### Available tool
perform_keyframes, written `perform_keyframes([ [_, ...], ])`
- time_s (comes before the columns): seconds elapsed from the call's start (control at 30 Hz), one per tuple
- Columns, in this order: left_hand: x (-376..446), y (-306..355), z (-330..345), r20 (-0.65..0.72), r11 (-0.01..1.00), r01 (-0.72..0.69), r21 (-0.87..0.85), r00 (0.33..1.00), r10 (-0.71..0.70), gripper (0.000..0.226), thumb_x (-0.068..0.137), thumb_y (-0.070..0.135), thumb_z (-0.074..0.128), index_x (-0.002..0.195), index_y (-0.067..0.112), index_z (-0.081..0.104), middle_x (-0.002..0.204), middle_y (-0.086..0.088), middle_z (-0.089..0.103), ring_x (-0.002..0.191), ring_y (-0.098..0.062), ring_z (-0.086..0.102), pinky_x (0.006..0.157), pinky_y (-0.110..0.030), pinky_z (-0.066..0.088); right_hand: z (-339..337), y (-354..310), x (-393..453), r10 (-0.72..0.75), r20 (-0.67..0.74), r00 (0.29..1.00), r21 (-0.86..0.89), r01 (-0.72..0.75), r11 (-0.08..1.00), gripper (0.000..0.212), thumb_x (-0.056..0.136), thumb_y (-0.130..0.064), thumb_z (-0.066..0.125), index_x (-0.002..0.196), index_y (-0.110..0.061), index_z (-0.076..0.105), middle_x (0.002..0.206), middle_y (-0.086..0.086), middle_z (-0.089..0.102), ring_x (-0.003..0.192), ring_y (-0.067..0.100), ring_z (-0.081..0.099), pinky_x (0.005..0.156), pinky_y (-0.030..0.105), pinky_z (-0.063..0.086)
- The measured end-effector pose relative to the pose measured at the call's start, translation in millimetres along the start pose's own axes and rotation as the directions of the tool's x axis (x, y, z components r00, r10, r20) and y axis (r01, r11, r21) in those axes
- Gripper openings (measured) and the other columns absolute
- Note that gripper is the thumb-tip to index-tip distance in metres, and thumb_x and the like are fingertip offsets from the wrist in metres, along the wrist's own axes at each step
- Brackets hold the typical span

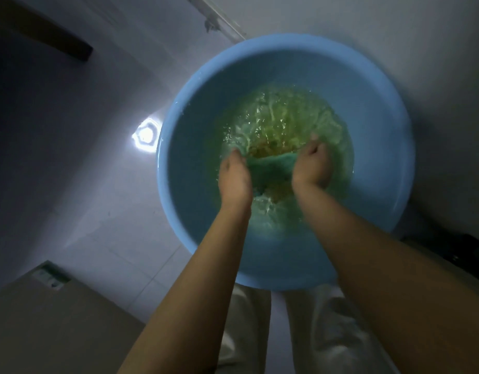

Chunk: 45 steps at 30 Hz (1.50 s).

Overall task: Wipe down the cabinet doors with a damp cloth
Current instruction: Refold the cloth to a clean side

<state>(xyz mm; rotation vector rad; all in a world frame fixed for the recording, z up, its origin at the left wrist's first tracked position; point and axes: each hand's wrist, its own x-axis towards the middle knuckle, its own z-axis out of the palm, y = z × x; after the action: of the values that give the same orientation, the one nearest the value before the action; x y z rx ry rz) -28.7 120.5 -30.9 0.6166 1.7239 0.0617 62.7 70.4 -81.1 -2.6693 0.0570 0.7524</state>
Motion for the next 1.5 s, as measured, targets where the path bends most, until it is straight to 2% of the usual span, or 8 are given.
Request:
perform_keyframes([
  [0.23, 26.1, -14.8, -3.1, 0.056, 0.994, 0.11, -0.004, 0.992, -0.109, 0.086, 0.061, 0.074, 0.037, 0.137, 0.034, 0.047, 0.151, -0.002, 0.034, 0.135, -0.026, 0.037, 0.105, -0.056, 0.035, 6.9, -2.2, -47.6, 0.17, 0.363, 0.916, 0.243, -0.27, 0.932, 0.041, 0.104, -0.033, 0.032, 0.124, -0.005, 0.055, 0.122, 0.015, 0.059, 0.11, 0.028, 0.056, 0.088, 0.034, 0.041],
  [0.33, 33.6, -15.4, -2.4, 0.117, 0.993, 0.12, 0.008, 0.986, -0.12, 0.092, 0.062, 0.079, 0.038, 0.132, 0.022, 0.053, 0.145, -0.01, 0.045, 0.133, -0.029, 0.043, 0.109, -0.053, 0.034, -7.5, -24.6, -82.6, 0.065, 0.417, 0.907, 0.356, -0.229, 0.906, 0.036, 0.099, -0.034, 0.046, 0.107, -0.007, 0.069, 0.089, -0.001, 0.065, 0.089, 0.013, 0.055, 0.079, 0.028, 0.042],
  [0.53, 12.0, 10.9, -5.3, 0.183, 0.999, 0.035, 0.028, 0.982, -0.039, 0.046, 0.104, 0.03, 0.033, 0.06, 0.016, 0.039, 0.043, 0.005, 0.045, 0.036, -0.003, 0.043, 0.044, -0.017, 0.037, -11.2, -45.2, -87.5, -0.168, 0.275, 0.947, 0.259, 0.095, 0.961, 0.045, 0.092, -0.035, 0.05, 0.054, -0.011, 0.058, 0.052, 0.001, 0.055, 0.053, 0.018, 0.047, 0.056, 0.029, 0.028],
  [0.83, -7.7, 6.6, 14.3, 0.08, 0.989, 0.145, -0.02, 0.986, -0.143, 0.053, 0.097, 0.04, 0.036, 0.097, -0.006, 0.061, 0.071, -0.017, 0.061, 0.074, -0.032, 0.063, 0.077, -0.04, 0.052, 10.6, -18.5, -22.9, -0.07, 0.322, 0.944, -0.08, 0.1, 0.992, 0.055, 0.102, -0.041, 0.033, 0.076, -0.004, 0.064, 0.076, 0.016, 0.06, 0.073, 0.029, 0.055, 0.062, 0.029, 0.031],
  [1.07, 3.9, -3.9, -1.7, 0.027, 0.995, 0.093, -0.022, 0.995, -0.093, 0.059, 0.085, 0.055, 0.034, 0.129, 0.022, 0.056, 0.137, -0.008, 0.049, 0.122, -0.026, 0.049, 0.102, -0.049, 0.043, -3.0, 21.8, 5.7, -0.004, -0.034, 0.999, 0.001, 0.004, 1.0, 0.041, 0.104, -0.03, 0.033, 0.117, 0.003, 0.055, 0.12, 0.023, 0.058, 0.11, 0.036, 0.054, 0.083, 0.035, 0.038],
  [1.2, 12.4, -6.0, -1.8, 0.065, 0.992, 0.124, 0.037, 0.99, -0.126, 0.064, 0.085, 0.058, 0.032, 0.141, 0.028, 0.042, 0.147, -0.007, 0.037, 0.128, -0.029, 0.043, 0.1, -0.052, 0.042, 1.7, 30.4, -17.6, 0.054, 0.274, 0.96, 0.114, -0.088, 0.99, 0.04, 0.101, -0.033, 0.039, 0.131, -0.007, 0.046, 0.125, 0.016, 0.052, 0.119, 0.033, 0.048, 0.092, 0.034, 0.037],
  [1.33, 7.8, -9.9, -0.2, 0.116, 0.989, 0.145, 0.016, 0.983, -0.146, 0.054, 0.095, 0.055, 0.031, 0.126, 0.02, 0.057, 0.127, -0.009, 0.059, 0.108, -0.023, 0.06, 0.085, -0.039, 0.053, -17.6, -3.8, -60.5, 0.017, 0.606, 0.795, 0.266, -0.223, 0.938, 0.026, 0.099, -0.035, 0.044, 0.097, -0.021, 0.066, 0.105, 0.009, 0.067, 0.098, 0.025, 0.063, 0.091, 0.041, 0.05],
  [1.5, 6.1, -8.1, 1.9, 0.257, 0.992, 0.12, -0.041, 0.961, -0.106, 0.052, 0.103, 0.038, 0.026, 0.065, 0.013, 0.05, 0.044, 0.004, 0.055, 0.047, -0.01, 0.058, 0.048, -0.017, 0.044, -27.7, -29.7, -85.4, -0.173, 0.406, 0.897, 0.458, -0.036, 0.888, 0.035, 0.087, -0.028, 0.059, 0.058, -0.009, 0.061, 0.058, 0.001, 0.064, 0.066, 0.024, 0.061, 0.065, 0.038, 0.044],
])
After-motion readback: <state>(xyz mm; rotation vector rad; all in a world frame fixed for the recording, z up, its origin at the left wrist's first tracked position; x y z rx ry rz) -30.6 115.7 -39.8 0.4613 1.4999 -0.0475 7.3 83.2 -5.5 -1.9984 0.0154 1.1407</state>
